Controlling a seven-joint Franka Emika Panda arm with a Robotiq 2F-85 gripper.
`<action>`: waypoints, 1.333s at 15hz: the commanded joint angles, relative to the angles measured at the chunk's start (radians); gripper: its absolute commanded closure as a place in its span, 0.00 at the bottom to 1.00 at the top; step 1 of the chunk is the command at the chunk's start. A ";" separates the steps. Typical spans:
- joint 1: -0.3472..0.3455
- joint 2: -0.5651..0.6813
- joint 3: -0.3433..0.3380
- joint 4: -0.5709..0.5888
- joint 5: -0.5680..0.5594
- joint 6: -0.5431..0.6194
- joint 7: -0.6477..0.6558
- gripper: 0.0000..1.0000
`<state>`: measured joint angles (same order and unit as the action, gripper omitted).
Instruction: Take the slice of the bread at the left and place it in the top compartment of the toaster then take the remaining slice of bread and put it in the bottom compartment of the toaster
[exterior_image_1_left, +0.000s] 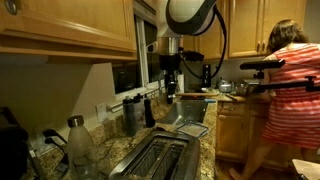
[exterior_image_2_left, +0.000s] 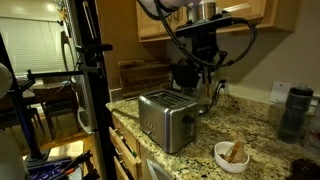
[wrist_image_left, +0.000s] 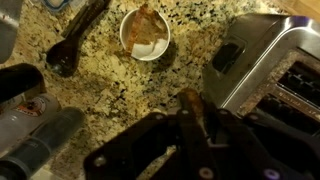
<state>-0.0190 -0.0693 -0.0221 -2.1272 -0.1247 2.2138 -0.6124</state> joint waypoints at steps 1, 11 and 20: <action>0.019 -0.053 0.004 -0.027 0.000 -0.039 -0.104 0.90; 0.079 -0.068 0.064 -0.055 -0.004 -0.034 -0.283 0.90; 0.128 -0.033 0.117 -0.031 0.005 -0.114 -0.354 0.90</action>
<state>0.0984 -0.0785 0.0991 -2.1444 -0.1271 2.1474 -0.9203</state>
